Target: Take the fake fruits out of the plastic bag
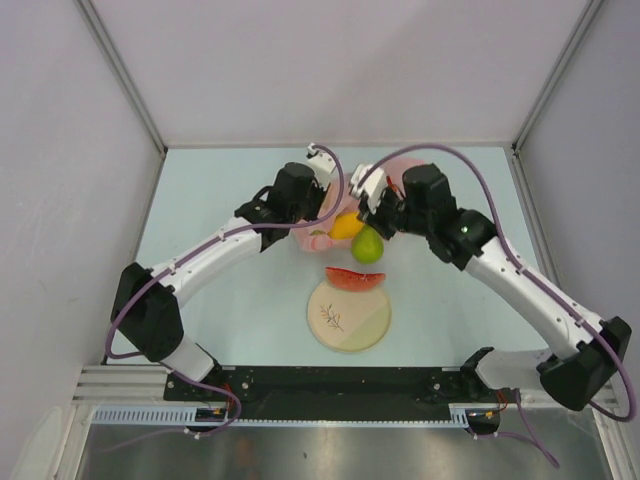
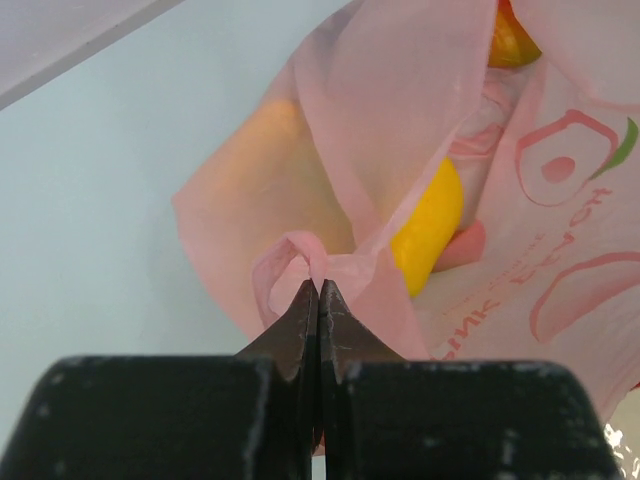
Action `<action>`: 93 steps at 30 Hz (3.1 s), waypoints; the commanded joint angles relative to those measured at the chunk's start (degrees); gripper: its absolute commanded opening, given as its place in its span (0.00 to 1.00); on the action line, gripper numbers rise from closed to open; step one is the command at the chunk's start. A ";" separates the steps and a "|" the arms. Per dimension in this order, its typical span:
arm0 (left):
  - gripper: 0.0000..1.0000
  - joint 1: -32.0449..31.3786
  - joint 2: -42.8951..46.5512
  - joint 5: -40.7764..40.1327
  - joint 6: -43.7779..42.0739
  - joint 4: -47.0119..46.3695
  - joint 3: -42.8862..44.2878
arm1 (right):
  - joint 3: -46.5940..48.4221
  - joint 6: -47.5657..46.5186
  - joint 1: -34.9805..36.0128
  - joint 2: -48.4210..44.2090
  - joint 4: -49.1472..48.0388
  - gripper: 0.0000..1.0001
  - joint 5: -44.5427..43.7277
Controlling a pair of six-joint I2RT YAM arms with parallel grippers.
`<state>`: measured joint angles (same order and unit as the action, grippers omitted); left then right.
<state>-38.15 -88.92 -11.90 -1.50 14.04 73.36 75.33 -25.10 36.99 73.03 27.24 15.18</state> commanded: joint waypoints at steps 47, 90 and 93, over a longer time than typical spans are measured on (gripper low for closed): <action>0.00 6.07 9.38 2.41 -2.37 -8.24 -4.81 | -37.89 -34.92 24.27 11.34 -58.18 0.00 -0.32; 0.00 5.19 4.30 -0.04 -4.89 3.89 -5.16 | -9.76 -0.66 -4.47 7.12 -24.96 0.00 -6.48; 0.00 5.19 1.57 -3.91 -9.12 0.47 -3.76 | -9.68 1.72 -5.35 10.80 -24.96 0.00 -7.87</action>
<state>-32.53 -84.07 -10.44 -4.67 16.45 66.19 64.86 -28.75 33.34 81.06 0.25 5.50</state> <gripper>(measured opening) 0.006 0.009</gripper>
